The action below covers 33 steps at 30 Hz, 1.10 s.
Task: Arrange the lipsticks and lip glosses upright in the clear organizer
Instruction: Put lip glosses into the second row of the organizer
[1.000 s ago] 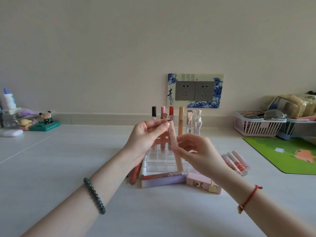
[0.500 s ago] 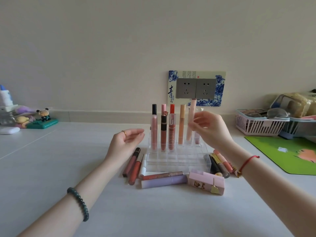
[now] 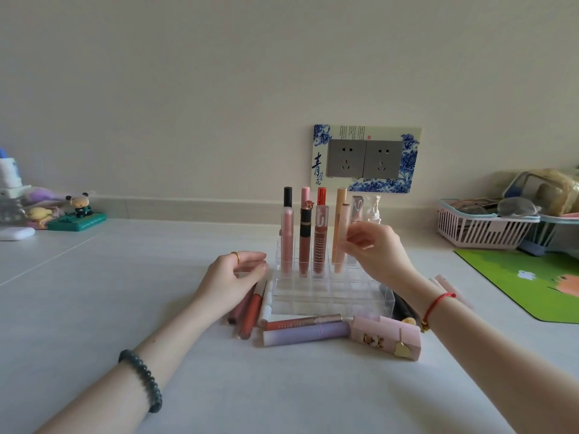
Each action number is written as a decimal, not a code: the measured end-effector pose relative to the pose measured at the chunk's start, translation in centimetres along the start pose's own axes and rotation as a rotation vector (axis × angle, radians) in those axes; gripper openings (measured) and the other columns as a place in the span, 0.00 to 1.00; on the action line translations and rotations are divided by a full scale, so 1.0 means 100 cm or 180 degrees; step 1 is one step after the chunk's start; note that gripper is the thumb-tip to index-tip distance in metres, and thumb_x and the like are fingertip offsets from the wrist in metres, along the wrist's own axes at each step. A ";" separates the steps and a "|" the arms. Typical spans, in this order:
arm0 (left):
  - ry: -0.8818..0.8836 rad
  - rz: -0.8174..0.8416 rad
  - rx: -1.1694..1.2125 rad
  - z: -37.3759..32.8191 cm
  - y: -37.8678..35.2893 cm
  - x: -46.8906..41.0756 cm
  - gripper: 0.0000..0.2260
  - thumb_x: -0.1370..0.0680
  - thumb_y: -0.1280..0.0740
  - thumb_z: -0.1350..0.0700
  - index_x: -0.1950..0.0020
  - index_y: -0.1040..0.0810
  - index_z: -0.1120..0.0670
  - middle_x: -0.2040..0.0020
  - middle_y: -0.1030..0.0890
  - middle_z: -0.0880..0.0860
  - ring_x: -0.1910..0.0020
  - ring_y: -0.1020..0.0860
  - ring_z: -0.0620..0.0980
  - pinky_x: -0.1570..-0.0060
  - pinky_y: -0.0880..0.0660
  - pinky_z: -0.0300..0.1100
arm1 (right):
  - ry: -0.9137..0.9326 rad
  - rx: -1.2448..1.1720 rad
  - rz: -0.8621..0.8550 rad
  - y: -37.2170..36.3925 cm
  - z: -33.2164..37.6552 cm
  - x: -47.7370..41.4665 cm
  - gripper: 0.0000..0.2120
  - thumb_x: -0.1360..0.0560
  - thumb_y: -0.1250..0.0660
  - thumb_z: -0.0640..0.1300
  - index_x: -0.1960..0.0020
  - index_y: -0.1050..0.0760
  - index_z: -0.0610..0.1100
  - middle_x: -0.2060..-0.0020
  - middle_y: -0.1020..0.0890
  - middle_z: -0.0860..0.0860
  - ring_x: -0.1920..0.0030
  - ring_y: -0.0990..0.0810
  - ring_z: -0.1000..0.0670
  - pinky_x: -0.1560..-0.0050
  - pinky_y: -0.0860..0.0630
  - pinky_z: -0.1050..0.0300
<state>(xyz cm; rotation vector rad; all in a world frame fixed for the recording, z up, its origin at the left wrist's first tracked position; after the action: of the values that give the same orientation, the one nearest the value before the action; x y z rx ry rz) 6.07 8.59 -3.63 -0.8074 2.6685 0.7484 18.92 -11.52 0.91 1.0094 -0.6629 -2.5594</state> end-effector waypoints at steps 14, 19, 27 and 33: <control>0.0072 -0.0099 -0.0008 -0.001 0.007 0.000 0.07 0.25 0.33 0.57 0.48 0.21 0.51 0.55 0.20 0.41 0.51 0.23 0.37 0.51 0.32 0.28 | 0.0014 0.0128 0.0079 -0.005 -0.002 0.002 0.08 0.31 0.30 0.38 0.51 0.20 0.42 0.62 0.20 0.54 0.64 0.24 0.61 0.64 0.28 0.75; 0.0147 -0.0215 0.0018 -0.001 0.015 0.000 0.08 0.25 0.33 0.55 0.47 0.21 0.50 0.52 0.19 0.45 0.52 0.24 0.36 0.56 0.34 0.22 | 0.0019 0.0128 0.0080 -0.004 -0.002 0.002 0.08 0.31 0.30 0.38 0.51 0.20 0.43 0.62 0.20 0.54 0.65 0.24 0.62 0.65 0.30 0.74; 0.0227 -0.0470 -0.0006 0.000 0.032 0.001 0.05 0.25 0.34 0.52 0.51 0.22 0.45 0.51 0.19 0.46 0.54 0.22 0.36 0.64 0.28 0.28 | 0.0006 0.0076 0.0027 -0.002 -0.004 0.003 0.09 0.32 0.29 0.39 0.52 0.20 0.44 0.62 0.18 0.52 0.64 0.22 0.57 0.62 0.28 0.72; 0.0084 -0.0475 -0.0630 0.003 0.032 0.001 0.07 0.25 0.33 0.56 0.48 0.20 0.51 0.54 0.18 0.46 0.68 0.24 0.35 0.71 0.31 0.23 | -0.0059 0.0000 -0.0105 0.011 -0.003 0.008 0.11 0.33 0.28 0.39 0.51 0.21 0.43 0.63 0.19 0.52 0.63 0.21 0.52 0.57 0.25 0.64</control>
<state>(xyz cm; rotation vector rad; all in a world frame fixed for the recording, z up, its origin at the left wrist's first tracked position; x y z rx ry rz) 4.15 11.00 -2.64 -1.0590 2.5496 0.9798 18.71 -12.90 0.79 1.0061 -0.6565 -2.5999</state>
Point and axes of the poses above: each hand's wrist, its own x-axis away from the middle knuckle, its own y-axis out of the back of the hand, z = x × y, the point moved 5 cm from there along -x, towards the middle knuckle
